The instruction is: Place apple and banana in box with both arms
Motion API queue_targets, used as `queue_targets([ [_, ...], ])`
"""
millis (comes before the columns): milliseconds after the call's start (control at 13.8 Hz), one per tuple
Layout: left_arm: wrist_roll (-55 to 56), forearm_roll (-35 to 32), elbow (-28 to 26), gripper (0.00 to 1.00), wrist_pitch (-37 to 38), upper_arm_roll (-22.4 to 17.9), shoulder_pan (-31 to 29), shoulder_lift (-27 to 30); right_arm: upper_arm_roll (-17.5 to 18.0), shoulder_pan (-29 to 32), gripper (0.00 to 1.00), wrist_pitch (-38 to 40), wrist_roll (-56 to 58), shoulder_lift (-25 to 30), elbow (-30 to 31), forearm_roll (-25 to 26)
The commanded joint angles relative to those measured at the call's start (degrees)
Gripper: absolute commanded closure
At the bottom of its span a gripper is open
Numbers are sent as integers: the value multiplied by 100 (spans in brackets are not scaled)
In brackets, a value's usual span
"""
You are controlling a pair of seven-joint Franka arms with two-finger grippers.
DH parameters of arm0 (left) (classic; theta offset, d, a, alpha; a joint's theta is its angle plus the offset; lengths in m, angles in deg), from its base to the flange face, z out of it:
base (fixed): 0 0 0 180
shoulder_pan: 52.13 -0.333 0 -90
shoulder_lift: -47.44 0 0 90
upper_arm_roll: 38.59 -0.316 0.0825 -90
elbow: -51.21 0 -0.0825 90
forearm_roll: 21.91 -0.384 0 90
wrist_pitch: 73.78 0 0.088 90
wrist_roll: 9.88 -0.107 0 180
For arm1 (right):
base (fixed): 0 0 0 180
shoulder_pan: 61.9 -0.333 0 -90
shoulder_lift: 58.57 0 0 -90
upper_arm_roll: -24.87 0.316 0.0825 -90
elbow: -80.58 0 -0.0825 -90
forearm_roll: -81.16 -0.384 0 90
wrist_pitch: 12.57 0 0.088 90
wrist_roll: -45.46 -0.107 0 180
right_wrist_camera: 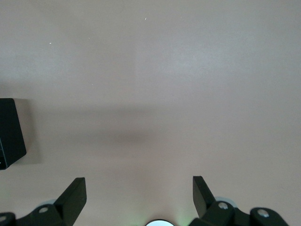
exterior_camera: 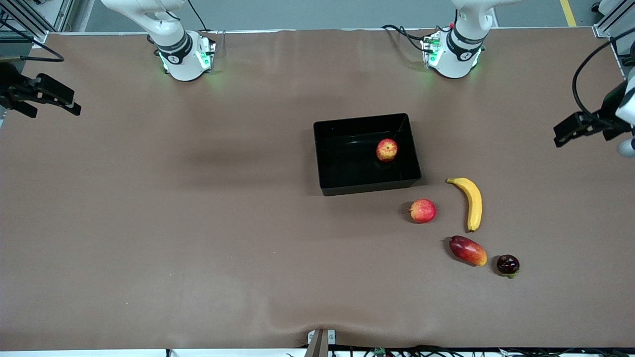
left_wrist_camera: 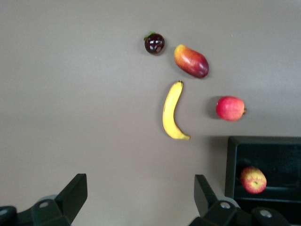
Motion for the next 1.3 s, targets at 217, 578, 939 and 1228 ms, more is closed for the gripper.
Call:
queue_targets([
  [217, -176, 486, -895, 0, 39, -678, 493, 920, 136, 87, 0, -233, -85, -213, 134, 24],
  [578, -202, 486, -799, 0, 101, -670, 440, 816, 136, 43, 0, -182, -103, -212, 152, 24],
  [939, -158, 408, -395, 0, 110, -670, 440, 579, 127, 43, 0, -32, -85, -186, 100, 51],
  [1228, -150, 398, -394, 0, 268, -678, 405, 552, 118, 86, 0, -41, -24, -230, 12, 16],
])
